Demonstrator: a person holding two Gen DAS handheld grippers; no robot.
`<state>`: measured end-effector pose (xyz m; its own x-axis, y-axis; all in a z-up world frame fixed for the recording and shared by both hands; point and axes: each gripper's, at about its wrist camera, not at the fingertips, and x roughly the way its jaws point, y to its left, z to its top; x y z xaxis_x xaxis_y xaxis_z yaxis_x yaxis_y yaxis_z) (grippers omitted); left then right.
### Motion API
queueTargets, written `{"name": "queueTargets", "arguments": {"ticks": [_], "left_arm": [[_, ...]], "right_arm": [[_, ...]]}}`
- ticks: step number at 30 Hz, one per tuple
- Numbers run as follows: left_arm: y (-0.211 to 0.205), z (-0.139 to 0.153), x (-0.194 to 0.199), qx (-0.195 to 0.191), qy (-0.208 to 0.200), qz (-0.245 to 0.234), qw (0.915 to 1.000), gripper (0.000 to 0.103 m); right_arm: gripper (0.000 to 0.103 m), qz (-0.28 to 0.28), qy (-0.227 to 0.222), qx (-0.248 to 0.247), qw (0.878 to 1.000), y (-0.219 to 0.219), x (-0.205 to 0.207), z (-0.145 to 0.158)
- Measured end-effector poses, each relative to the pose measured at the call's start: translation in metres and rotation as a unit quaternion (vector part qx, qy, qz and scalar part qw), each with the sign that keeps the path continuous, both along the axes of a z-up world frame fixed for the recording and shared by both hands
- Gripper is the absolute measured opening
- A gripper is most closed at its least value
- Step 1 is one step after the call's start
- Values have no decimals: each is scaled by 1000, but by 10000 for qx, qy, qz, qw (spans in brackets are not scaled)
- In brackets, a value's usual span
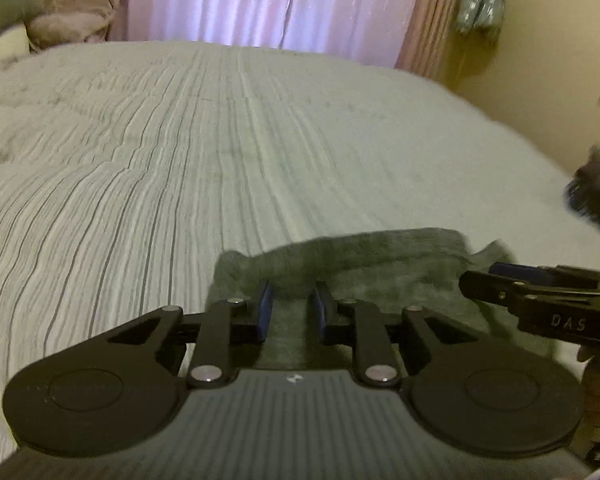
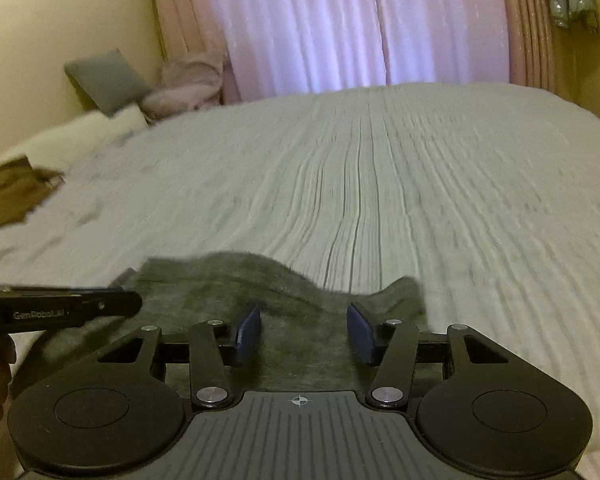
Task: Fold clothes
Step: 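Lift the shorts, lower them back onto the bed, and open both tools, then grasp the folded shorts edge again with both tools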
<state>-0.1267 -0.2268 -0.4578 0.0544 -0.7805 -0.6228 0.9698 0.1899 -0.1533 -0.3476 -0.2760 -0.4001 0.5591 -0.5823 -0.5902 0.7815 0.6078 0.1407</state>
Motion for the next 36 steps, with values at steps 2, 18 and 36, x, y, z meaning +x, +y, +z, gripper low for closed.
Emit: {"name": "queueTargets", "arguments": {"ticks": [2, 18, 36], "left_arm": [[-7, -8, 4, 43, -50, 49, 10000, 28], [121, 26, -35, 16, 176, 636, 9978, 16], [197, 80, -90, 514, -527, 861, 9936, 37]], "right_arm": [[53, -190, 262, 18, 9995, -12, 10, -13], [53, -124, 465, 192, 9987, 93, -39, 13], [53, -647, 281, 435, 9966, 179, -92, 50]]}}
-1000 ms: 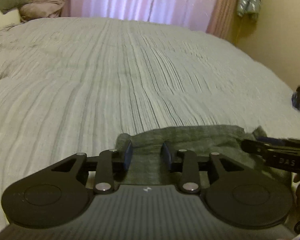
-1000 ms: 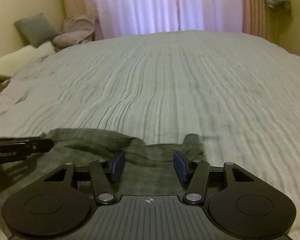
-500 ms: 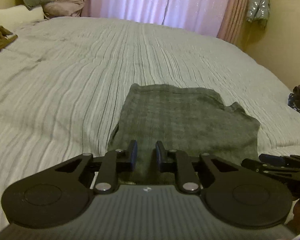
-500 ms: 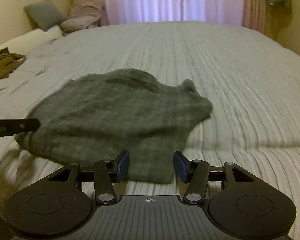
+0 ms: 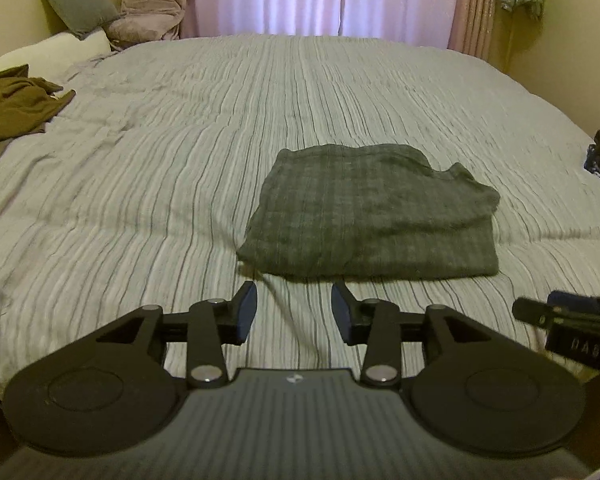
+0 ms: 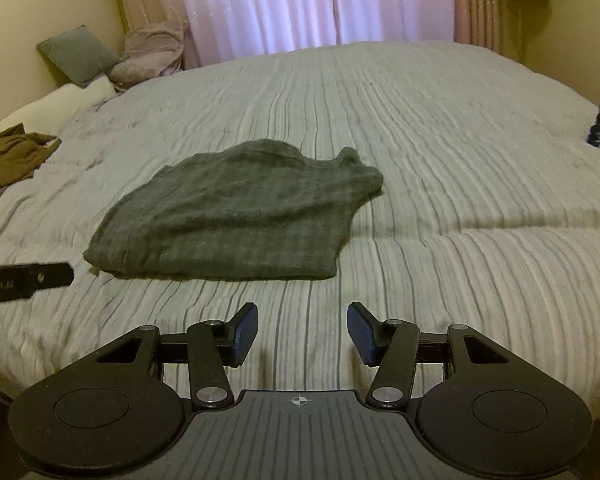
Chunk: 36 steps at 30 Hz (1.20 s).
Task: Fold clothes
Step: 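Grasp the folded shorts edge again with both tools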
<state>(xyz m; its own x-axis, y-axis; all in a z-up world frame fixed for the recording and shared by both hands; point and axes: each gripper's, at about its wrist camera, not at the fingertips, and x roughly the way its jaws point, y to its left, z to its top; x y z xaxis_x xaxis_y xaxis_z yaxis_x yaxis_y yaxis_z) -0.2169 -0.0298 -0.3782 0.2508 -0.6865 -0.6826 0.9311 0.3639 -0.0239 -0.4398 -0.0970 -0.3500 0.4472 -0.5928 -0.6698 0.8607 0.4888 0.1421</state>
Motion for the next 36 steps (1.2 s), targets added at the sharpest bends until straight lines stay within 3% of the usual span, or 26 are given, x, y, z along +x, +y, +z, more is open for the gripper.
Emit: {"name": "queueTargets", "arguments": {"ticks": [9, 12, 15, 19, 22, 24, 30, 36], "left_arm": [[18, 8, -6, -221, 43, -126, 9997, 42], [22, -1, 4, -313, 266, -195, 9990, 44], [24, -10, 33, -542, 768, -195, 9954, 44], [1, -18, 90, -868, 1633, -141, 9827, 50], [-34, -28, 128, -872, 2059, -282, 9743, 51], [-58, -38, 146, -780, 2242, -390, 9706, 52], [-116, -76, 177, -386, 2893, -541, 9549, 53], [-138, -103, 186, -346, 3723, -812, 9239, 50]], "right_arm": [[54, -56, -66, -74, 9999, 12, -10, 7], [53, -66, -204, 61, 9998, 9, -17, 0], [54, -135, -558, 439, 9974, 0, -31, -13], [54, -201, -1439, 968, 9846, -24, -54, -24], [83, -385, -2256, 1343, 9641, -50, -67, -27], [83, -468, -2628, 1516, 9517, -68, -72, -29], [83, -593, -2818, 1862, 9394, -124, -59, -37], [82, -517, -3062, 2352, 9210, -173, -49, -55]]}}
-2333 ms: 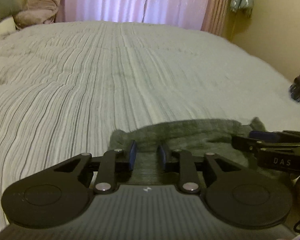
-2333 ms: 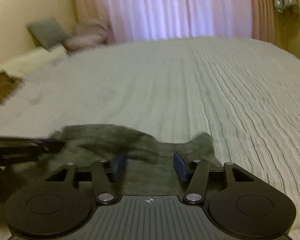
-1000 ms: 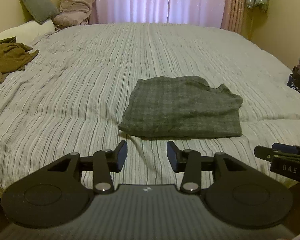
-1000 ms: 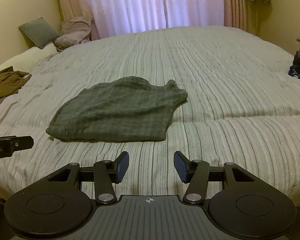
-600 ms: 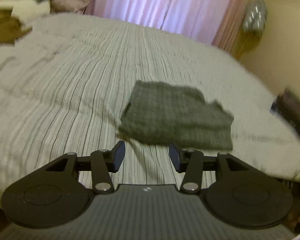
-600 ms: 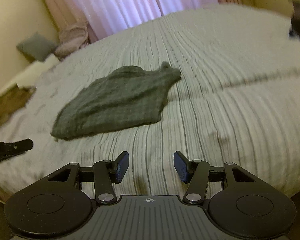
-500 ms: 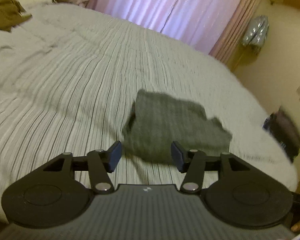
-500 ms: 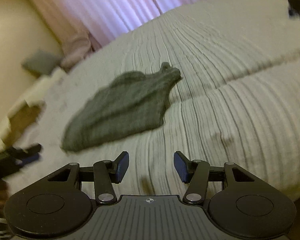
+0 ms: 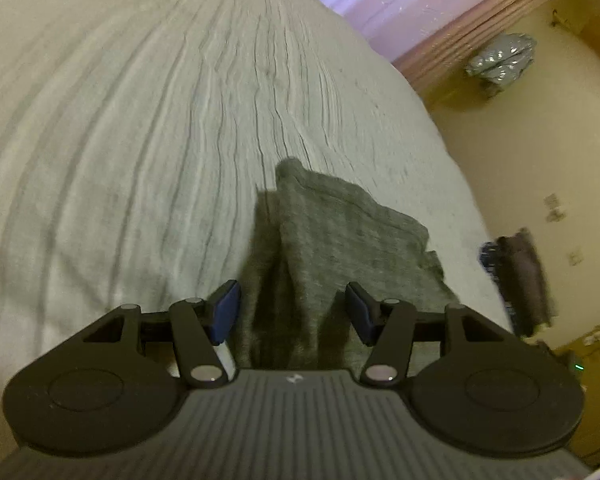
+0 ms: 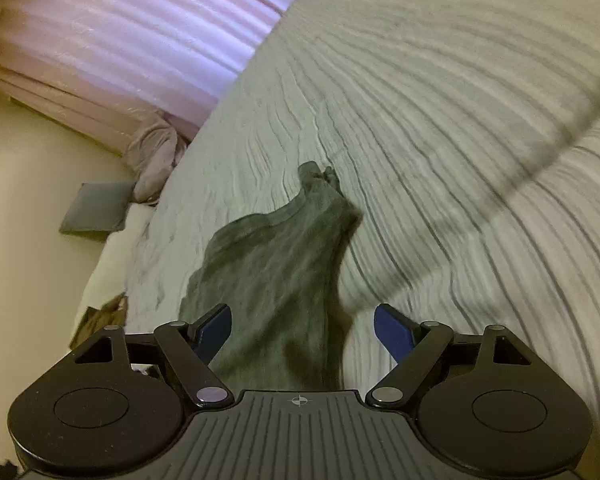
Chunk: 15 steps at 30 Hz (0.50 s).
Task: Fold clothes
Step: 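Grasp the folded shorts edge again with both tools, then lift and carry the shorts with both tools to the clothes stack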
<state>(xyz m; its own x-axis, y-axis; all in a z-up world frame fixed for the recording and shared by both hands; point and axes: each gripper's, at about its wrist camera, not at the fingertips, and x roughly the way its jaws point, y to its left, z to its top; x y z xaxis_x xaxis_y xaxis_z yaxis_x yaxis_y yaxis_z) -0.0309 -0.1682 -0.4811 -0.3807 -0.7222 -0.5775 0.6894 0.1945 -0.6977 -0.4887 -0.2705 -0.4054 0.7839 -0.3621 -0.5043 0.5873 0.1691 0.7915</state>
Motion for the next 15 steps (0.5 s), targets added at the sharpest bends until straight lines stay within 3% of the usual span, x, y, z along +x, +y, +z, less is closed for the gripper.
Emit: {"name": "queueTargets", "arguments": {"ticks": [4, 7, 12, 14, 15], "left_arm": [[-13, -10, 8, 51, 493, -184, 9986, 43], [-21, -14, 12, 186, 774, -306, 9964, 33], [-35, -7, 7, 488, 915, -431, 9937, 18], [-40, 2, 4, 598, 912, -443, 9931, 13], [-43, 10, 4, 633, 900, -429, 9930, 12]], "right_arm": [[80, 527, -340, 166, 9979, -33, 9, -13], [59, 992, -658, 273, 9925, -51, 16, -24], [51, 1457, -955, 509, 9834, -58, 30, -25], [18, 1543, -775, 712, 9824, -56, 45, -25], [15, 1495, -578, 803, 9838, -56, 50, -25]]}}
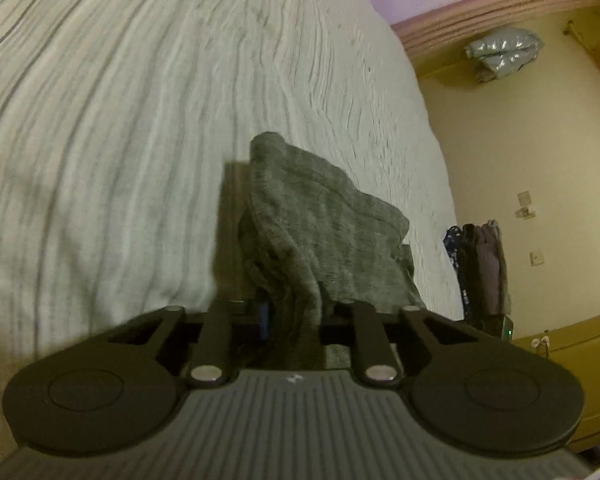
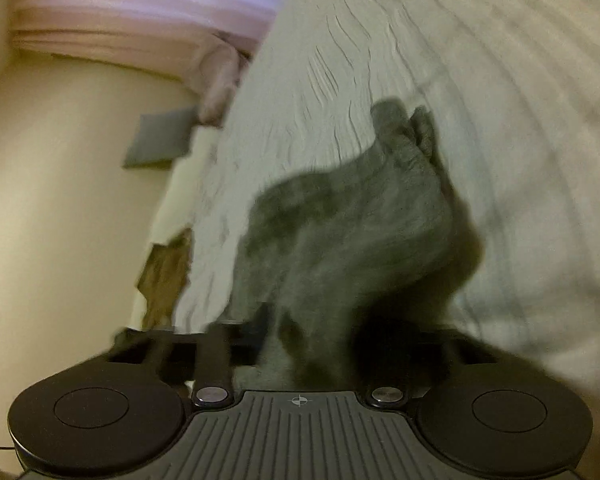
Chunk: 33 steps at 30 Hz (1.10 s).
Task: Fold clothes
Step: 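Lift and carry the shorts with both tools to the clothes stack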
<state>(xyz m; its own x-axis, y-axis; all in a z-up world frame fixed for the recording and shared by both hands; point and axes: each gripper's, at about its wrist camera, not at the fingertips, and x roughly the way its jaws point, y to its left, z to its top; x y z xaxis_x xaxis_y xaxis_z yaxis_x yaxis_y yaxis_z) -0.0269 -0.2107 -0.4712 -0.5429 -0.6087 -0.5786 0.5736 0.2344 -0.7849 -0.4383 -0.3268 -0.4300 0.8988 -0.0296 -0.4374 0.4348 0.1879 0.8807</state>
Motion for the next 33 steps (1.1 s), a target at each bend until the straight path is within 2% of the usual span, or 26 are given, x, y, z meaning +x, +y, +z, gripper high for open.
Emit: {"name": "queueTargets", "arguments": {"ticks": [3, 8, 12, 16, 19, 25, 28, 31, 33], "left_arm": [[-7, 27, -2, 88, -34, 13, 10000, 10], [-31, 101, -19, 31, 129, -266, 9996, 10], [-65, 164, -51, -112, 357, -762, 9964, 10], [-115, 213, -103, -310, 564, -1475, 9870, 10], [-162, 238, -158, -466, 674, -2085, 9746, 10], [-262, 270, -308, -817, 769, -3265, 9385, 10], [-314, 281, -390, -1008, 805, -3601, 9240, 10], [-351, 288, -466, -1120, 771, -3757, 9167, 10], [-381, 296, -507, -1216, 742, -3813, 9134, 10]], "right_arm": [[9, -310, 83, 87, 9994, 4, -7, 19], [8, -764, 97, 107, 9970, 10, -45, 92], [9, -1300, 182, 66, 9913, 14, -96, 164], [9, -2046, 256, -161, 9784, 25, -158, 229], [9, -2713, 274, -386, 9613, 35, -220, 262], [9, -3840, 425, -807, 9188, 35, -340, 300], [9, -4202, 513, -974, 9007, 7, -404, 311], [9, -4455, 604, -1083, 8866, -35, -473, 317], [9, -4526, 666, -1165, 8816, -65, -517, 322]]}}
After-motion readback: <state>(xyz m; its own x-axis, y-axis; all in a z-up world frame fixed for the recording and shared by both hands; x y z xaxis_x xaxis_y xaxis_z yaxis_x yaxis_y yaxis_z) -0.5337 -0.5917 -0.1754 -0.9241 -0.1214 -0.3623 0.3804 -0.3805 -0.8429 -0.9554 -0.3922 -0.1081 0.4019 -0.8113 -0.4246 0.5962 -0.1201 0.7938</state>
